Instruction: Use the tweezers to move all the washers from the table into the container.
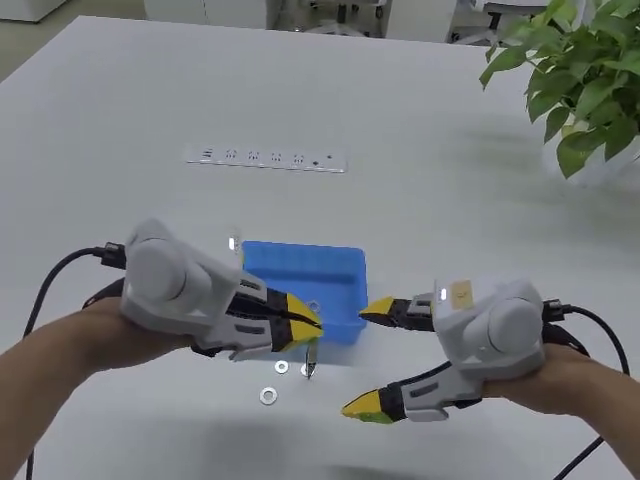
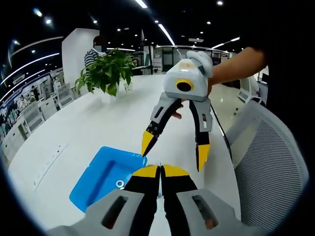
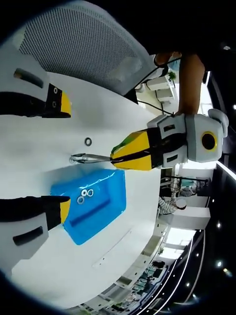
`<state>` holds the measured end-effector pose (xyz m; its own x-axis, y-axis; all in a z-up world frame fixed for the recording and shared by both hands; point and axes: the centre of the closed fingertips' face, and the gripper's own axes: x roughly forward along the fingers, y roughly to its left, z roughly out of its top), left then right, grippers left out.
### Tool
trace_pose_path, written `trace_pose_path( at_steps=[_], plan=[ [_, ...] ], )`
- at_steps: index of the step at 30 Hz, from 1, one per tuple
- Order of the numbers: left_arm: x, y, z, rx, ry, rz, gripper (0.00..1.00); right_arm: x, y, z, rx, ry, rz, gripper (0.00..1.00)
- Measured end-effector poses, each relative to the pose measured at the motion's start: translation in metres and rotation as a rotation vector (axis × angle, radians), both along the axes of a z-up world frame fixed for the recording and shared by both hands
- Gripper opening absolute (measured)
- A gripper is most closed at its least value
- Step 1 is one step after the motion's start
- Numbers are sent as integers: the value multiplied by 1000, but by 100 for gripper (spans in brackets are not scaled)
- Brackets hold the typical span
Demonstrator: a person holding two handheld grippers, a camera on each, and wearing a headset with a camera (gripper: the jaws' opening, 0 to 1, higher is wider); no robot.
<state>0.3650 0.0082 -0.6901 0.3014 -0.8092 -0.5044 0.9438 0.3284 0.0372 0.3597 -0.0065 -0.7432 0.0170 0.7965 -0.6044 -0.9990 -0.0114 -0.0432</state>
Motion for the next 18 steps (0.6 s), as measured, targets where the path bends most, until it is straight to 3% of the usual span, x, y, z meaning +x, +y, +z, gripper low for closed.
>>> trace_pose_path(
  at_steps=[18],
  plan=[
    [-4, 3, -3, 30, -10, -60, 5, -3, 25, -11, -67, -38, 157, 36]
  ],
)
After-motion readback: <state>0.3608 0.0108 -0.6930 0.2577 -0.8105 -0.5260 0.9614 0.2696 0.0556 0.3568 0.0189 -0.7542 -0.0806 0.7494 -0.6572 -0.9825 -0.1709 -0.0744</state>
